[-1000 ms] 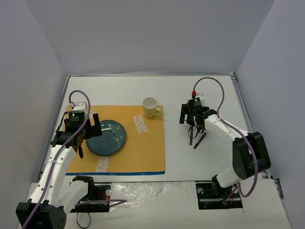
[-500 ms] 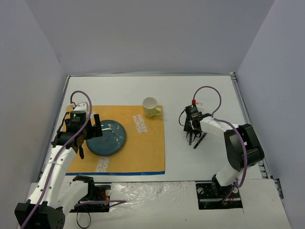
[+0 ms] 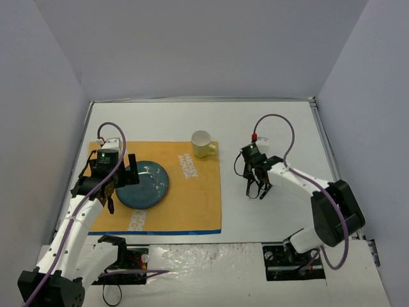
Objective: Set the dinner table for one person
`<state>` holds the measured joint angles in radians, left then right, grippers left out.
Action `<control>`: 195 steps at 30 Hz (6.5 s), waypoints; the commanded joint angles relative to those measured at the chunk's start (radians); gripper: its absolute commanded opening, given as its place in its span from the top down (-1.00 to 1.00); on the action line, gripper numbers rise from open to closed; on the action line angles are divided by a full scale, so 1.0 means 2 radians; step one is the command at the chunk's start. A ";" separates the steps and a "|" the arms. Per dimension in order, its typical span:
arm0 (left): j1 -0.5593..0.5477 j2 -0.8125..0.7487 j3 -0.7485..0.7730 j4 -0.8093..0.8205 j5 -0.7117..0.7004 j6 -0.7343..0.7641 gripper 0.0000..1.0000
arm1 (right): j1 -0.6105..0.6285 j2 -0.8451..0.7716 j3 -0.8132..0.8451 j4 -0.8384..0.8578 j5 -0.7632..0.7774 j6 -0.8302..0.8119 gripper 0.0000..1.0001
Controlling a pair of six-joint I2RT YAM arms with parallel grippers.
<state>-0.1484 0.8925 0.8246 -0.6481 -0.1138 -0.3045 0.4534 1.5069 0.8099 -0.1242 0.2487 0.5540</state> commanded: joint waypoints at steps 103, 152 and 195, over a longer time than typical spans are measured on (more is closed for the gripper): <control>-0.046 -0.047 0.016 -0.010 -0.069 -0.029 -0.94 | 0.244 0.041 0.158 -0.104 0.141 0.214 -0.39; -0.052 -0.021 0.015 0.015 -0.004 0.002 -0.94 | -0.364 0.066 -0.025 0.186 -0.353 -0.195 -0.07; -0.052 -0.019 0.014 0.015 -0.003 0.000 -0.94 | -0.372 0.159 0.044 0.159 -0.496 -0.323 0.19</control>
<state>-0.2478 0.8555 0.8246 -0.6670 -0.1198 -0.3149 -0.2886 1.7957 0.8843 0.2535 -0.6965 -0.0454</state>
